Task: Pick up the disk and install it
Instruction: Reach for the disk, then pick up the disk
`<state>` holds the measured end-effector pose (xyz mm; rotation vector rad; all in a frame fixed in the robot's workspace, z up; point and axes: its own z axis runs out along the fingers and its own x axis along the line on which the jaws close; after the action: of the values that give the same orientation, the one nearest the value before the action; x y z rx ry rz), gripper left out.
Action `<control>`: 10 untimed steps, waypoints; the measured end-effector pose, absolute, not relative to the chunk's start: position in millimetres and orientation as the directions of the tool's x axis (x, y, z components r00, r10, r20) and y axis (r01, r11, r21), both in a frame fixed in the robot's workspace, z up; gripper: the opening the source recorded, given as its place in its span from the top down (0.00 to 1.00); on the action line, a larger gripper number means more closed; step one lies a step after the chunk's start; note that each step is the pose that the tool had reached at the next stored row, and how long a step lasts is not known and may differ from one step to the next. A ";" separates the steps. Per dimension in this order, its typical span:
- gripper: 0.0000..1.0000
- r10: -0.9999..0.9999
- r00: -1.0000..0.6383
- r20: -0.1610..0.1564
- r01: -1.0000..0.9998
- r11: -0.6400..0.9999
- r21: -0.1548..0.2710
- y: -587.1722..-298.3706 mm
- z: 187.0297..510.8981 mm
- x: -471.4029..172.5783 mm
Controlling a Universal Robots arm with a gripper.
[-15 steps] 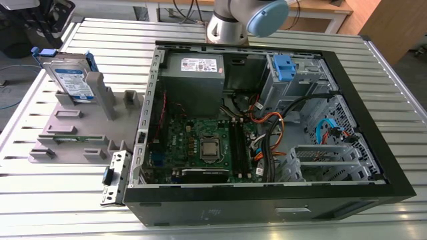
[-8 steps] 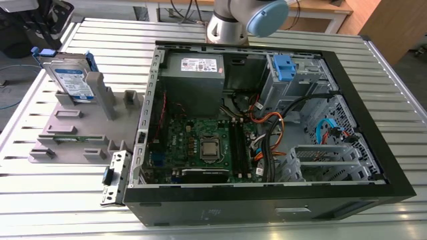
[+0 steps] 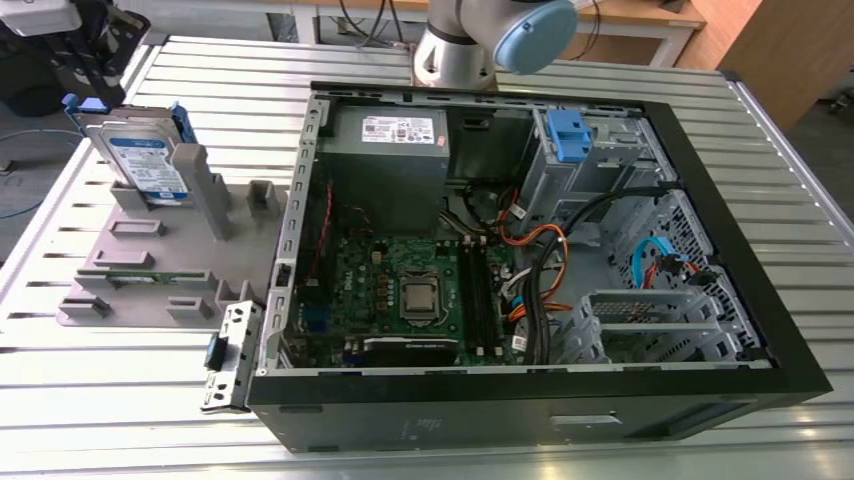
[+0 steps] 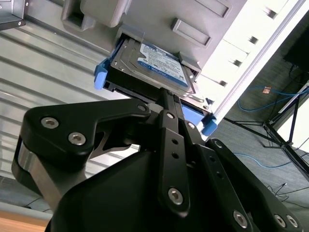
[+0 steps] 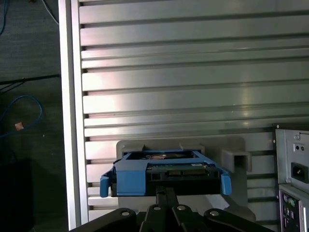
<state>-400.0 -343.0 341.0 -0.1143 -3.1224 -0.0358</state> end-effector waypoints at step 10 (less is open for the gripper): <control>0.89 0.072 -0.997 0.018 0.072 0.997 0.022 -343.1 340.5 -399.3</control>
<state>-399.3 -343.1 340.5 -0.1123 -3.1226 -0.0360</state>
